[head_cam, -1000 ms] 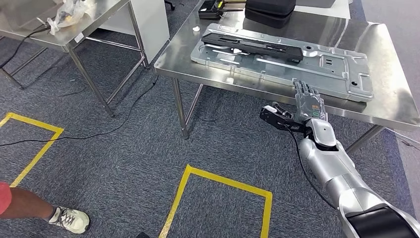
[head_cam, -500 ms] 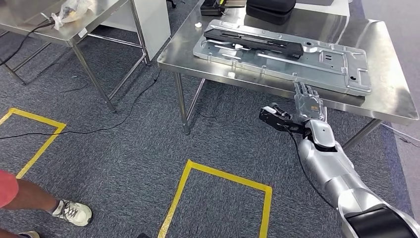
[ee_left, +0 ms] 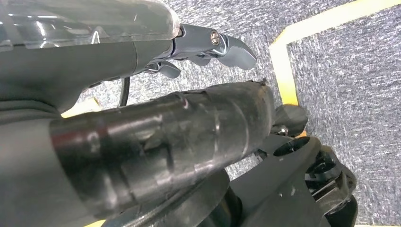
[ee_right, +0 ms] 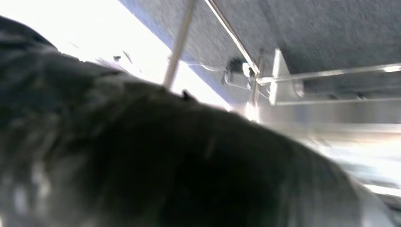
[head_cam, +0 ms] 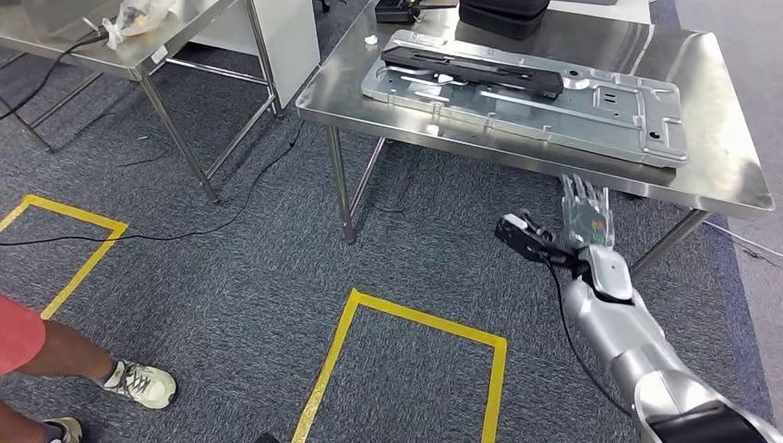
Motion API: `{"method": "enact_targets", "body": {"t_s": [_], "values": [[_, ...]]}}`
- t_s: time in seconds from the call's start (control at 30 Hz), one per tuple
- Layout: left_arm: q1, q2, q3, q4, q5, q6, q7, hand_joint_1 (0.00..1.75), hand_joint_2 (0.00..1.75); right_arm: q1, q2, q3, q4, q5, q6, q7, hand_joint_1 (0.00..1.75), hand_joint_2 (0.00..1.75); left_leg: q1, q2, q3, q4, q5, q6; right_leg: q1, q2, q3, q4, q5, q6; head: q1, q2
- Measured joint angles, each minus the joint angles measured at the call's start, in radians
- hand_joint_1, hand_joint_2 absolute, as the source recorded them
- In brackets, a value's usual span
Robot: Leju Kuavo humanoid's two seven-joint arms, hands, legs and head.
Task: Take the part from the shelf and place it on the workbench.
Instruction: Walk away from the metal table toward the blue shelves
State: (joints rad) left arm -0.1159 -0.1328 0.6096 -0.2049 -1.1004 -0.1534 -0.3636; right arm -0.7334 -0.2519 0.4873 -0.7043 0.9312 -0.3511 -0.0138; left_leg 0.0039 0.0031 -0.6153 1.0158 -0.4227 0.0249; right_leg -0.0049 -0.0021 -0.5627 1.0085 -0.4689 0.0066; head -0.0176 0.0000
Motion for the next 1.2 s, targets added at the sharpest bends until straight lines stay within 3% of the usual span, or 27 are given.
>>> {"method": "enact_targets", "body": {"t_s": [0.03,0.1,0.17,0.2,0.23,0.27,0.37,0.4,0.53,0.6,0.67,0.7,0.73,0.77,0.87,0.9,1.0,1.07,1.13,1.2], "values": [[0.001,0.0,0.0,0.0,0.0,0.0,0.0,0.0,0.0,0.014,0.0,-0.007,0.004,-0.004,-0.008,-0.004,0.0,0.0,0.0,-0.001,-0.003,0.006,-0.008,-0.006,-0.003,-0.001,-0.001,-0.004,0.006,-0.007,0.0,0.0],[0.002,0.0,0.0,0.0,0.001,0.002,0.0,0.0,0.0,0.039,0.001,-0.019,0.011,-0.01,-0.02,-0.011,0.0,0.0,0.002,-0.002,-0.032,0.075,-0.064,-0.016,-0.009,-0.005,-0.008,-0.012,0.02,-0.022,0.0,0.0],[0.003,0.0,0.0,0.0,0.003,0.003,0.0,0.0,0.0,0.066,0.003,-0.033,0.019,-0.014,-0.028,-0.014,0.0,0.0,0.005,-0.002,-0.082,0.208,-0.143,-0.022,-0.008,-0.006,-0.022,-0.012,0.029,-0.027,-0.001,0.0],[0.004,0.0,0.0,0.0,0.004,0.003,0.0,0.0,0.0,0.083,0.005,-0.041,0.024,-0.015,-0.031,-0.015,0.0,0.0,0.006,-0.002,-0.098,0.259,-0.164,-0.024,-0.007,-0.007,-0.029,-0.011,0.033,-0.026,-0.001,0.0],[0.005,0.0,0.0,0.0,0.005,0.003,-0.001,0.0,0.0,0.1,0.008,-0.048,0.029,-0.017,-0.035,-0.015,0.0,0.0,0.007,-0.002,-0.098,0.276,-0.168,-0.025,-0.007,-0.008,-0.035,-0.01,0.037,-0.025,-0.001,0.0],[0.006,0.0,0.0,0.0,0.006,0.003,-0.001,0.0,0.0,0.117,0.011,-0.056,0.033,-0.018,-0.038,-0.016,0.0,0.0,0.007,-0.002,-0.076,0.252,-0.153,-0.024,-0.007,-0.008,-0.041,-0.008,0.041,-0.023,-0.001,0.0],[0.005,0.001,0.0,0.0,0.008,0.005,-0.002,0.0,0.0,0.157,0.021,-0.08,0.045,-0.024,-0.052,-0.023,0.0,0.0,0.005,-0.003,0.05,0.048,-0.085,-0.013,-0.005,-0.007,-0.053,0.0,0.049,-0.013,-0.001,0.0],[0.004,0.001,0.0,0.0,0.009,0.005,-0.002,0.0,0.0,0.166,0.024,-0.087,0.049,-0.027,-0.057,-0.025,0.0,0.0,0.003,-0.003,0.073,0.006,-0.076,-0.009,-0.003,-0.008,-0.056,0.002,0.051,-0.008,0.0,0.0],[0.008,0.001,0.0,0.0,0.01,0.006,-0.003,0.0,0.0,0.204,0.035,-0.109,0.068,-0.034,-0.071,-0.032,0.0,0.0,0.001,-0.002,0.076,-0.019,-0.057,0.015,-0.005,-0.007,-0.064,0.007,0.055,0.017,0.0,0.0],[0.007,0.0,0.0,0.0,0.01,0.007,-0.004,0.0,0.0,0.223,0.039,-0.121,0.08,-0.04,-0.076,-0.039,0.0,0.0,0.004,0.0,0.068,-0.026,-0.042,0.03,-0.008,-0.004,-0.09,0.069,0.002,0.026,0.001,0.0],[0.008,0.0,0.0,0.0,0.011,0.008,-0.004,0.0,0.0,0.244,0.045,-0.135,0.094,-0.047,-0.081,-0.045,0.0,0.0,0.002,0.001,0.053,-0.026,-0.032,0.036,-0.009,-0.002,-0.141,0.203,-0.08,0.033,0.001,0.0],[0.01,0.0,0.0,0.0,0.011,0.008,-0.004,0.0,0.0,0.256,0.048,-0.14,0.101,-0.05,-0.084,-0.047,0.0,0.0,0.001,0.001,0.046,-0.025,-0.027,0.036,-0.009,-0.002,-0.159,0.259,-0.106,0.036,0.001,0.0],[0.011,0.0,0.0,0.0,0.011,0.008,-0.004,0.0,0.0,0.269,0.052,-0.146,0.109,-0.051,-0.087,-0.047,0.0,0.0,0.0,0.0,0.039,-0.023,-0.024,0.035,-0.009,-0.002,-0.162,0.284,-0.114,0.036,0.0,0.0],[0.012,0.0,0.0,0.0,0.011,0.008,-0.004,0.0,0.0,0.28,0.055,-0.151,0.115,-0.053,-0.088,-0.049,0.0,0.0,0.0,0.0,0.033,-0.02,-0.021,0.034,-0.009,-0.002,-0.143,0.267,-0.102,0.035,0.0,0.0],[0.012,0.0,0.0,0.0,0.012,0.01,-0.004,0.0,0.0,0.298,0.065,-0.17,0.131,-0.063,-0.091,-0.056,0.0,0.0,-0.003,0.002,0.02,-0.008,-0.017,0.028,-0.005,-0.002,-0.016,0.068,-0.034,0.022,0.0,0.0],[0.012,-0.001,0.0,0.0,0.013,0.01,-0.005,0.0,0.0,0.301,0.068,-0.177,0.136,-0.066,-0.093,-0.058,0.0,0.0,-0.004,0.002,0.018,-0.006,-0.015,0.024,-0.003,-0.002,0.009,0.021,-0.023,0.015,0.0,0.0],[0.012,-0.002,0.001,0.0,0.013,0.012,-0.005,0.0,0.0,0.32,0.078,-0.198,0.154,-0.072,-0.096,-0.062,0.0,0.0,-0.006,0.003,0.014,-0.006,-0.007,0.007,0.002,-0.001,0.017,-0.005,-0.012,-0.002,0.0,0.0],[0.013,-0.002,0.001,0.0,0.014,0.014,-0.005,0.0,0.0,0.335,0.088,-0.21,0.168,-0.077,-0.098,-0.063,0.0,0.0,-0.005,0.001,0.004,0.014,-0.027,-0.005,-0.003,-0.004,0.014,-0.015,0.002,-0.018,0.0,0.0],[0.014,-0.002,0.001,0.0,0.015,0.014,-0.005,0.0,0.0,0.346,0.1,-0.221,0.179,-0.081,-0.101,-0.064,0.0,0.0,-0.001,-0.001,-0.033,0.106,-0.096,-0.014,-0.007,-0.006,0.005,-0.02,0.014,-0.03,-0.001,0.0],[0.015,-0.002,0.001,0.0,0.015,0.014,-0.005,0.0,0.0,0.361,0.11,-0.231,0.193,-0.084,-0.103,-0.064,0.0,0.0,0.002,-0.001,-0.079,0.234,-0.166,-0.022,-0.007,-0.006,-0.01,-0.018,0.022,-0.032,-0.001,0.0]]}}
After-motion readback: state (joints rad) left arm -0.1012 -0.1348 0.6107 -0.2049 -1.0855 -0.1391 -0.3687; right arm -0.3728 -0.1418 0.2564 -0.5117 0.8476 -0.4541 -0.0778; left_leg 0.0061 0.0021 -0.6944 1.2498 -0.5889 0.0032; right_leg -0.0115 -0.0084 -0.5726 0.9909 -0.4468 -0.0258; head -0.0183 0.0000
